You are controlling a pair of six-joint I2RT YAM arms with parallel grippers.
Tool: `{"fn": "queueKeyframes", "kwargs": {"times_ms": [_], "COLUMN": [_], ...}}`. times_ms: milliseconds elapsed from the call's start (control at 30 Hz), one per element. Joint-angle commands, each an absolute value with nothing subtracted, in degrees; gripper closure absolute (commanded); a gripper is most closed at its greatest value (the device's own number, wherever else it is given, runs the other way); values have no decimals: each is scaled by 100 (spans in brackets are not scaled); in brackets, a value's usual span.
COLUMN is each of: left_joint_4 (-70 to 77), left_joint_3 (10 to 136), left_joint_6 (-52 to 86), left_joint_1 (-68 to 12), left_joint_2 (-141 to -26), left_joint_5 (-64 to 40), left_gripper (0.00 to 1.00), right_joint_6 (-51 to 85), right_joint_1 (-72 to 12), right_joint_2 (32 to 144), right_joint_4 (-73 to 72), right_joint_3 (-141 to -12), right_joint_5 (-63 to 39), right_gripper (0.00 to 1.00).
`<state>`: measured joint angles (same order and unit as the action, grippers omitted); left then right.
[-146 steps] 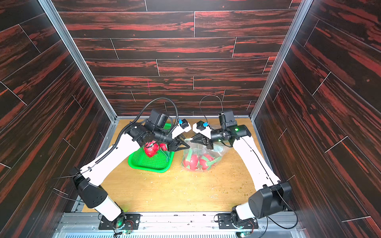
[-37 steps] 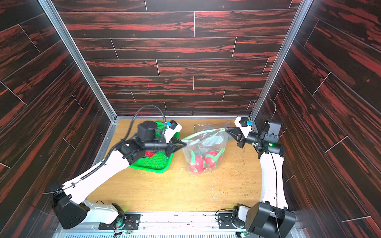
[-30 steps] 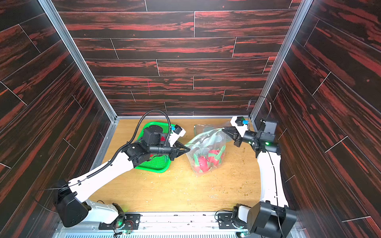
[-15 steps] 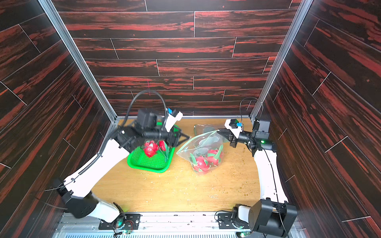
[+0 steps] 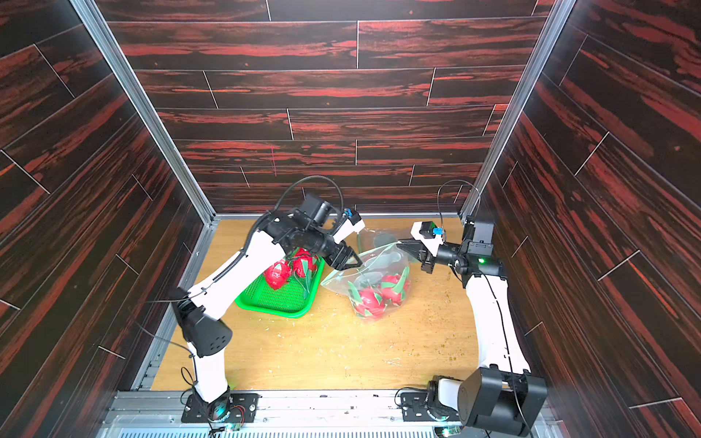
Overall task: Open the zip-top bag and take out the dragon fruit
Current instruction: Pick up the dragon fruit from the zipper food storage bag.
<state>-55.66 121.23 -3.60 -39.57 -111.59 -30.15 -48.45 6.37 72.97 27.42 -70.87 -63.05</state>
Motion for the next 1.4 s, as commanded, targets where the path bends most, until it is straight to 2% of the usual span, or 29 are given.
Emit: {"fn": "queueKeyframes", "kwargs": {"times_ms": [0,33,100,167,233,333,400,467,500,533,733,967,1067,1133,1200,1233,1300,1367], "left_joint_4": [-5602,-5470,-5109,-4618,-4083,-3728,-3834,-3804,-3786,-3797,-3587,-3347,-3126,-2962,-2864,-2812,-2770,-2760], "left_joint_3": [12516,12487,12350,12136,11854,11703,11811,11838,11846,11868,11772,11571,11436,11317,11238,11198,11146,11106], "left_joint_6": [-176,-50,221,625,1096,1445,1551,1745,1812,1882,2166,2261,2300,2366,2425,2443,2470,2483], "left_joint_1": [-3966,-3964,-3966,-3964,-3965,-4002,-4019,-4032,-4047,-4055,-4192,-4258,-4263,-4257,-4263,-4261,-4261,-4267], "left_joint_2": [-11092,-11073,-10974,-10801,-10605,-10495,-10503,-10494,-10502,-10503,-10430,-10306,-10277,-10238,-10215,-10200,-10186,-10175], "left_joint_5": [-3277,-3265,-3279,-3128,-2931,-2672,-2500,-2373,-2258,-2141,-2022,-1924,-1880,-1889,-1876,-1880,-1859,-1849], "left_gripper": [91,100,100,100,100,100,100,100,100,100,100,100,100,100,100,100,100,100], "right_joint_6": [-4347,-4025,-3250,-1868,-542,725,1182,1528,1708,1939,2920,3509,3406,3439,3551,3588,3688,3762], "right_joint_1": [576,575,572,550,529,492,497,501,506,504,517,429,210,16,-177,-284,-526,-720], "right_joint_2": [7163,7171,7197,7234,7335,7341,7350,7343,7312,7249,6569,6722,6515,6566,6710,6754,6815,6859], "right_joint_4": [2685,2656,2604,2217,2153,2198,2622,2818,2815,2727,2275,3437,3882,4056,4116,4168,4184,4192], "right_joint_3": [-7314,-7375,-7565,-7715,-7973,-8106,-8264,-8305,-8257,-8166,-7408,-7492,-7444,-7338,-7155,-7099,-7008,-6987], "right_joint_5": [-6560,-6564,-6556,-6256,-5898,-5753,-5520,-5752,-5921,-6024,-5512,-5671,-4613,-4287,-4030,-3786,-3321,-2960], "right_gripper": [71,64,58,50,49,45,41,36,26,21,9,9,9,10,29,35,43,44]}}
